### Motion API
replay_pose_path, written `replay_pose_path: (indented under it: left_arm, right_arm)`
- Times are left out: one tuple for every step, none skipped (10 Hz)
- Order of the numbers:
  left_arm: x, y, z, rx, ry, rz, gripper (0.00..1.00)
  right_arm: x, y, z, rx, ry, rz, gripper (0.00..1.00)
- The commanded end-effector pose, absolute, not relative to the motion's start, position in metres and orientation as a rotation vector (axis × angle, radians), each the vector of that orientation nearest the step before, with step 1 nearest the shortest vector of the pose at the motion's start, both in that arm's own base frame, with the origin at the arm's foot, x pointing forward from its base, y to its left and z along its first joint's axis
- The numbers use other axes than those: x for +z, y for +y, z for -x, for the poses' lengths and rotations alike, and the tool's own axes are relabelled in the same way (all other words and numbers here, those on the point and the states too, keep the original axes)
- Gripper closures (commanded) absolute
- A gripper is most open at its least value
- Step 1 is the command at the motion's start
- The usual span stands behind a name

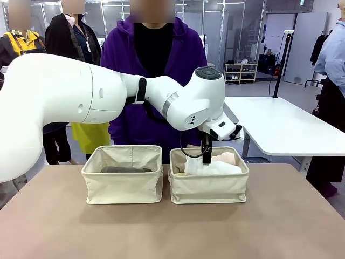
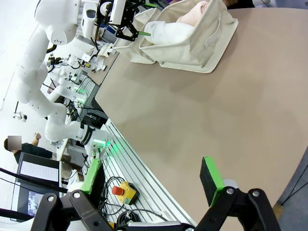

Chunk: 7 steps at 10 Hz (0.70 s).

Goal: Divide the towels into two baskets.
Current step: Pick up one hotel-folded towel from the bottom of the table and place it in the Fabric basket indicated by the person.

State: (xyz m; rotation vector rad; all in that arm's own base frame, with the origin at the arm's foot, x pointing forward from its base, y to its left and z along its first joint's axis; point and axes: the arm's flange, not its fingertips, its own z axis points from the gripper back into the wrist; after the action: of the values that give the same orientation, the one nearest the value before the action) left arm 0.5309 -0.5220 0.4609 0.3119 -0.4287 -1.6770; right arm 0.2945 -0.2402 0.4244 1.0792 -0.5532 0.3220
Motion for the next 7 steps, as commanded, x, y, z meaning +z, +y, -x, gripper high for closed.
replay_pose_path:
  left_arm:
    - [0.467,-0.518,-0.519,-1.605,-0.421,-0.359,0.0]
    - [0.461,-0.522,-0.531,-1.677,-0.429,-0.312,0.0]
    - [0.461,-0.522,-0.531,-1.677,-0.429,-0.312,0.0]
    - [0.461,-0.522,-0.531,-1.677,-0.429,-0.312,0.0]
    - [0.461,-0.522,-0.531,-1.677,-0.429,-0.312,0.0]
    - [0.461,-0.522,-0.531,-1.677,-0.429,-0.312,0.0]
    - [0.461,-0.522,-0.531,-1.677,-0.429,-0.312,0.0]
  right_arm:
    - [0.428,-0.238,-0.292,0.306,-0.56,-1.091,0.0]
    - [0.428,-0.238,-0.292,0.306,-0.56,-1.091,0.0]
    - [0.428,-0.238,-0.292,0.306,-0.56,-1.091,0.0]
    - [0.428,-0.238,-0.292,0.306,-0.56,-1.091,0.0]
    - [0.428,-0.238,-0.292,0.306,-0.56,-1.091,0.0]
    - [0.428,-0.238,-0.292,0.306,-0.56,-1.091,0.0]
    - [0.428,-0.238,-0.292,0.306,-0.56,-1.091,0.0]
